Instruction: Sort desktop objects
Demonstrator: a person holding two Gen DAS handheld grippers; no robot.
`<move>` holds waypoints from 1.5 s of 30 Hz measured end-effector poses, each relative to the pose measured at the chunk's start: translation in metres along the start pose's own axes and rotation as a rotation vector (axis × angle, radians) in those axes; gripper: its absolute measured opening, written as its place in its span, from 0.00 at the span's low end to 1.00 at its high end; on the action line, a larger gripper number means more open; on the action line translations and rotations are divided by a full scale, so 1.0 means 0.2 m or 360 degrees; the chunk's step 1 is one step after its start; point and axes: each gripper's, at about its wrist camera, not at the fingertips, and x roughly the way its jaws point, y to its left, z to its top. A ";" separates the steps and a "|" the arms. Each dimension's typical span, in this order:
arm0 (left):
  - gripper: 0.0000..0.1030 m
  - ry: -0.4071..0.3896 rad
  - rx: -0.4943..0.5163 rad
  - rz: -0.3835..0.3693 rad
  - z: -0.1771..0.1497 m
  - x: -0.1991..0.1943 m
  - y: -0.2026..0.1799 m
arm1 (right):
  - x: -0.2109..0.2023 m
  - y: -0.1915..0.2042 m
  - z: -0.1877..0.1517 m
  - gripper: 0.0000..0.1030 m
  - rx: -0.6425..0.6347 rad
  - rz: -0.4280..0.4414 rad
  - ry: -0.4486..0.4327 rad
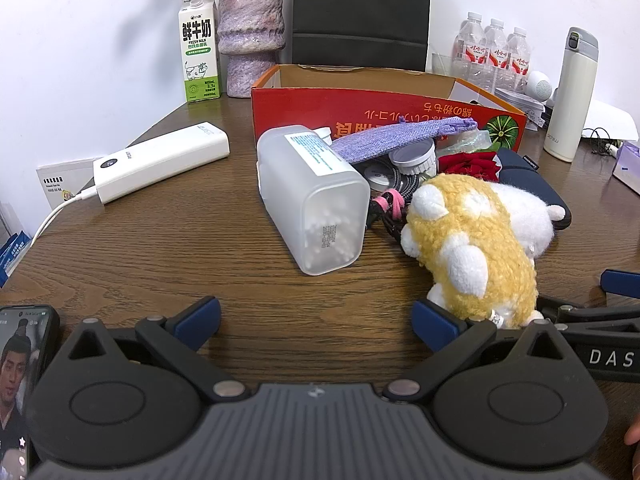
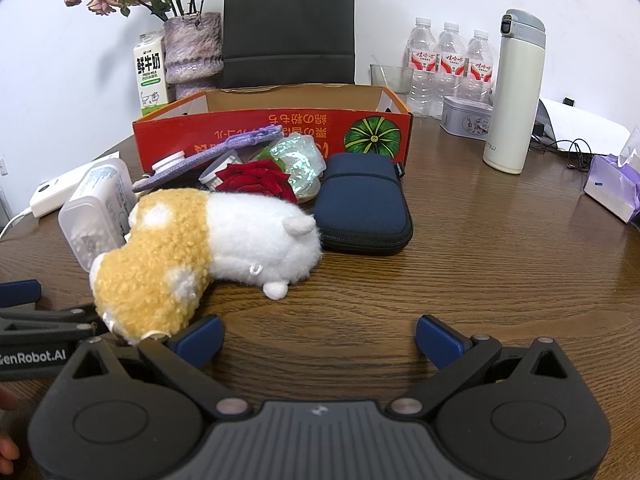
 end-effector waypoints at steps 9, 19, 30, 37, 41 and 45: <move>1.00 0.0000 0.0001 -0.0004 0.00 0.00 -0.01 | 0.00 0.00 0.00 1.00 0.0000 0.0000 0.0000; 1.00 0.0000 0.0002 -0.0004 0.00 0.00 -0.01 | 0.00 0.00 0.00 1.00 0.0000 0.0000 0.0000; 1.00 0.0000 0.0004 -0.0007 0.00 0.00 -0.01 | 0.00 0.00 0.00 1.00 -0.0001 0.0000 0.0000; 1.00 0.0001 0.0009 -0.0005 0.00 0.00 -0.01 | -0.02 0.00 -0.02 1.00 -0.0013 0.0007 0.0001; 1.00 0.0001 0.0007 0.0001 0.00 0.00 -0.01 | -0.02 0.01 -0.02 1.00 -0.0021 0.0008 0.0001; 1.00 -0.0009 0.0032 -0.0043 -0.01 -0.02 0.00 | -0.07 -0.01 -0.04 1.00 -0.0072 0.0076 0.0034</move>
